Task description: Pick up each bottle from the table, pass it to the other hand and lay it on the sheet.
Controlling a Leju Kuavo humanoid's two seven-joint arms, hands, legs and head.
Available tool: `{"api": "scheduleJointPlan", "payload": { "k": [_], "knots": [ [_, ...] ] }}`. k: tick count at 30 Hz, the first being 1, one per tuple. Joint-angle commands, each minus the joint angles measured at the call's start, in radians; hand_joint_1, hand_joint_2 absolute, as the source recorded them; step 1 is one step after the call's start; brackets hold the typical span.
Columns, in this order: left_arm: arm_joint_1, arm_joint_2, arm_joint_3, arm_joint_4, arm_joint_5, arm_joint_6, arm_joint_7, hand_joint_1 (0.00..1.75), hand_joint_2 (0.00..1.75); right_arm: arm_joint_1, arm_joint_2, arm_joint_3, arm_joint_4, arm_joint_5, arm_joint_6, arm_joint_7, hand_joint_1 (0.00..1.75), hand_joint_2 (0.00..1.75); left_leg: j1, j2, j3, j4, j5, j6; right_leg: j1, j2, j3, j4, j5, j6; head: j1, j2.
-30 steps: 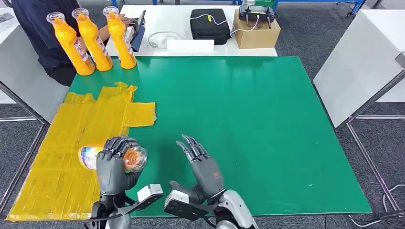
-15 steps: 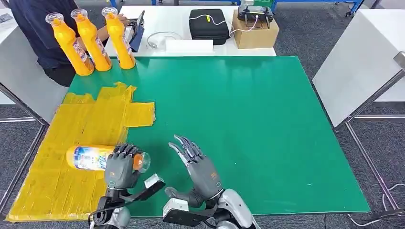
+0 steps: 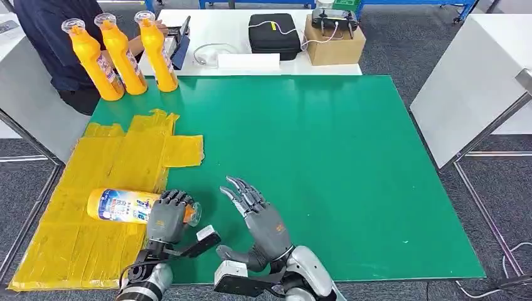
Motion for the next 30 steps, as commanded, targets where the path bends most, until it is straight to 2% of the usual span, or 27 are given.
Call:
{"api": "scheduleJointPlan", "payload": {
  "k": [1, 6, 7, 8, 9, 13, 16, 18, 21, 24, 27, 30],
  "knots": [
    [0.011, 0.023, 0.028, 0.115, 0.013, -0.005, 0.012, 1.75, 1.75, -0.038, -0.029, 0.033, 0.04, -0.004, 0.007, 0.003, 0.0, 0.0, -0.001, 0.003, 0.003, -0.001, 0.0, 0.0, 0.0, 0.002, 0.002, -0.001, 0.0, -0.001, 0.0, 0.0],
    [0.011, 0.023, 0.028, 0.115, 0.013, -0.005, 0.012, 1.75, 1.75, -0.038, -0.029, 0.033, 0.04, -0.004, 0.007, 0.003, 0.0, 0.0, -0.001, 0.003, 0.005, -0.001, 0.0, 0.0, 0.0, 0.002, 0.004, 0.0, 0.0, -0.001, 0.0, 0.0],
    [-0.012, 0.01, 0.07, 0.145, 0.262, -0.256, -0.172, 0.0, 0.0, -0.049, -0.019, 0.026, 0.063, -0.01, 0.042, 0.003, 0.0, 0.0, -0.001, 0.004, 0.006, -0.002, 0.0, 0.0, -0.001, 0.003, 0.004, 0.0, 0.0, -0.001, 0.0, 0.0],
    [0.018, 0.032, -0.011, 0.078, 0.356, -0.397, -0.172, 0.0, 0.0, -0.057, -0.004, 0.016, 0.089, -0.009, 0.049, -0.003, 0.0, 0.0, -0.001, 0.005, 0.007, -0.003, 0.0, 0.001, -0.001, 0.003, 0.004, -0.001, 0.0, -0.002, 0.0, 0.0],
    [0.04, 0.049, -0.063, 0.034, 0.416, -0.418, -0.172, 0.0, 0.0, -0.061, 0.004, 0.011, 0.103, -0.009, 0.051, -0.009, 0.0, 0.0, -0.001, 0.004, 0.006, -0.002, 0.0, 0.0, 0.0, 0.002, 0.004, 0.0, 0.0, -0.001, 0.0, 0.0],
    [0.046, 0.059, -0.109, 0.018, 0.455, -0.417, -0.172, 0.0, 0.0, -0.059, 0.009, 0.003, 0.107, -0.007, 0.052, -0.014, 0.0, 0.0, -0.002, 0.005, 0.007, -0.004, 0.0, 0.001, -0.001, 0.002, 0.005, -0.001, 0.0, -0.002, 0.0, 0.0],
    [0.044, 0.07, -0.162, 0.022, 0.503, -0.394, -0.172, 0.0, 0.0, -0.055, 0.012, -0.004, 0.102, -0.002, 0.056, -0.02, 0.0, 0.0, -0.002, -0.009, 0.012, -0.004, 0.002, 0.0, -0.003, -0.008, 0.012, 0.0, -0.005, 0.0, 0.0, 0.0],
    [0.043, 0.07, -0.164, 0.024, 0.505, -0.391, -0.172, 0.0, 0.0, -0.055, 0.012, -0.004, 0.101, -0.001, 0.057, -0.02, 0.0, 0.0, -0.002, -0.016, 0.016, -0.003, 0.001, -0.001, -0.002, -0.014, 0.009, 0.001, -0.01, -0.002, 0.0, 0.0],
    [0.043, 0.07, -0.164, 0.024, 0.505, -0.391, -0.172, 0.0, 0.0, -0.055, 0.012, -0.004, 0.101, -0.001, 0.057, -0.02, 0.0, 0.0, -0.002, -0.015, 0.017, -0.004, -0.003, -0.002, -0.003, -0.014, 0.01, 0.0, -0.013, 0.001, 0.0, 0.0],
    [0.042, 0.072, -0.167, 0.026, 0.51, -0.393, -0.172, 0.0, 0.0, -0.056, 0.015, -0.004, 0.101, 0.0, 0.058, -0.021, 0.0, 0.0, -0.002, -0.008, 0.016, -0.007, -0.001, 0.0, -0.003, -0.008, 0.012, -0.004, -0.009, -0.002, 0.0, 0.0],
    [0.073, 0.085, -0.224, -0.059, 0.608, -0.45, -0.172, 0.0, 0.0, -0.052, 0.019, -0.012, 0.106, 0.003, 0.063, -0.022, 0.0, 0.0, -0.002, -0.011, 0.016, -0.005, 0.0, 0.001, -0.002, -0.011, 0.018, -0.001, -0.008, -0.003, 0.0, 0.0],
    [0.164, 0.14, -0.324, -0.335, 0.927, -0.663, -0.172, 0.0, 0.0, -0.04, 0.023, -0.023, 0.103, 0.009, 0.065, -0.028, 0.0, 0.0, -0.002, -0.013, 0.015, -0.004, 0.0, 0.0, -0.002, -0.013, 0.018, 0.001, -0.008, -0.002, 0.0, 0.0]
  ]
}}
